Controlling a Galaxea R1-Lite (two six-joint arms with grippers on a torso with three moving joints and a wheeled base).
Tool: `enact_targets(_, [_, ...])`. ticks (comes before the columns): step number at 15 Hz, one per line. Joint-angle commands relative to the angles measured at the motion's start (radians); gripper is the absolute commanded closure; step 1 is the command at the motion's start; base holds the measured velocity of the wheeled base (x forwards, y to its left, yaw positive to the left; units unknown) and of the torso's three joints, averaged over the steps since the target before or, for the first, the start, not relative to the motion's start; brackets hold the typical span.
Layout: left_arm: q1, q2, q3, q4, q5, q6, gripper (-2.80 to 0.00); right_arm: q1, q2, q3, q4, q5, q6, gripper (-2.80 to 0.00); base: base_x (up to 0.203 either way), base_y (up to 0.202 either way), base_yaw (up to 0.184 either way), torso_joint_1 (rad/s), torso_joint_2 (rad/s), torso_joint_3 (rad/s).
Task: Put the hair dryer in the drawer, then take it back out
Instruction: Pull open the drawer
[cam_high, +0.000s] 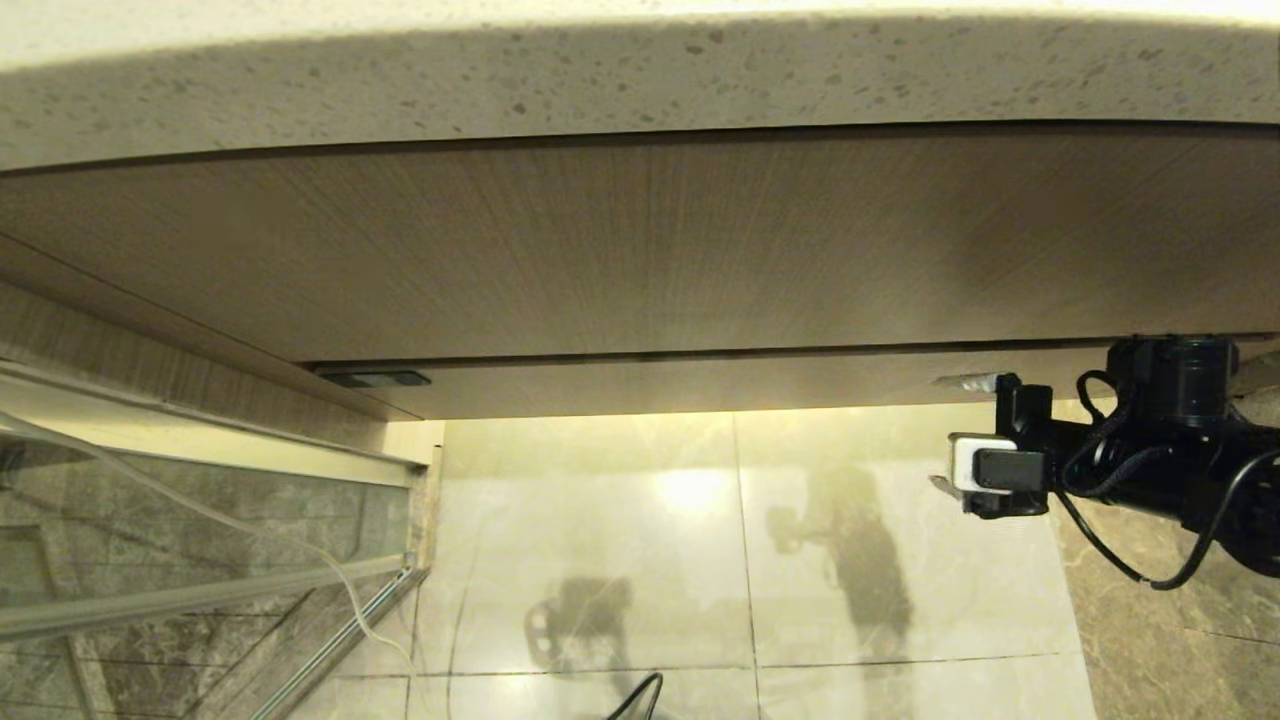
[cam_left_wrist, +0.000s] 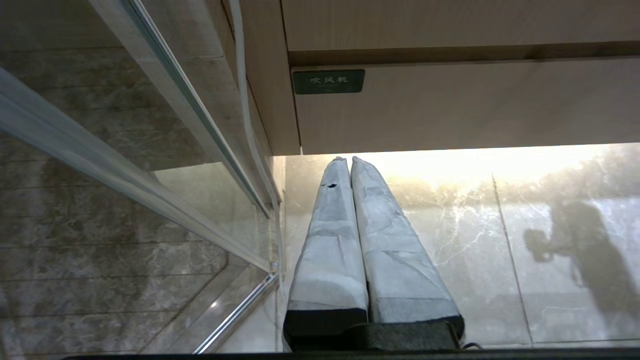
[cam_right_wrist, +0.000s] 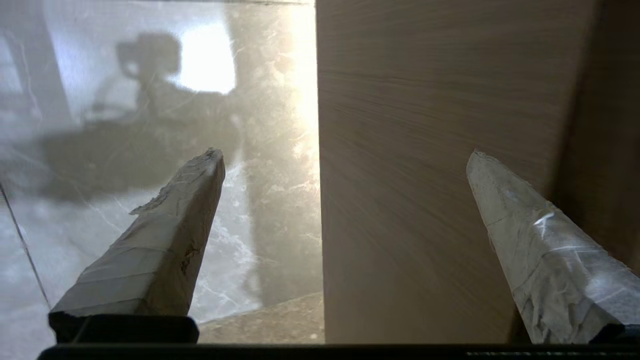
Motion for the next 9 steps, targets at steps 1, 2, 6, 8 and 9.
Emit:
enact_targets(1, [0.001,0.000,0.040,-0.002,0.000,-0.001,0.00,0.002,-0.045,0.022,-0.027,0.003,-0.001,-2.80,0.000,0.000,0.000,0.000,0.00,0.000])
enact_targets(2, [0.001,0.000,0.040,-0.002,0.000,-0.001,0.00,0.001,-0.053,0.025,-0.028,0.002,-0.001,-2.80,0.000,0.000,0.000,0.000,0.00,0.000])
enact_targets(6, [0.001,0.000,0.040,-0.002,0.000,-0.001,0.00,0.010,-0.101,0.047,-0.028,0.001,0.034,-2.80,0.000,0.000,0.000,0.000,0.00,0.000])
enact_targets(8, [0.001,0.000,0.040,-0.002,0.000,-0.001,0.00,0.019,-0.096,0.045,-0.031,0.001,0.051,-2.80,0.000,0.000,0.000,0.000,0.00,0.000])
enact_targets(9, [0.001,0.000,0.040,-0.002,0.000,-0.001,0.00,0.022,-0.092,0.045,-0.035,0.003,0.052,-2.80,0.000,0.000,0.000,0.000,0.00,0.000])
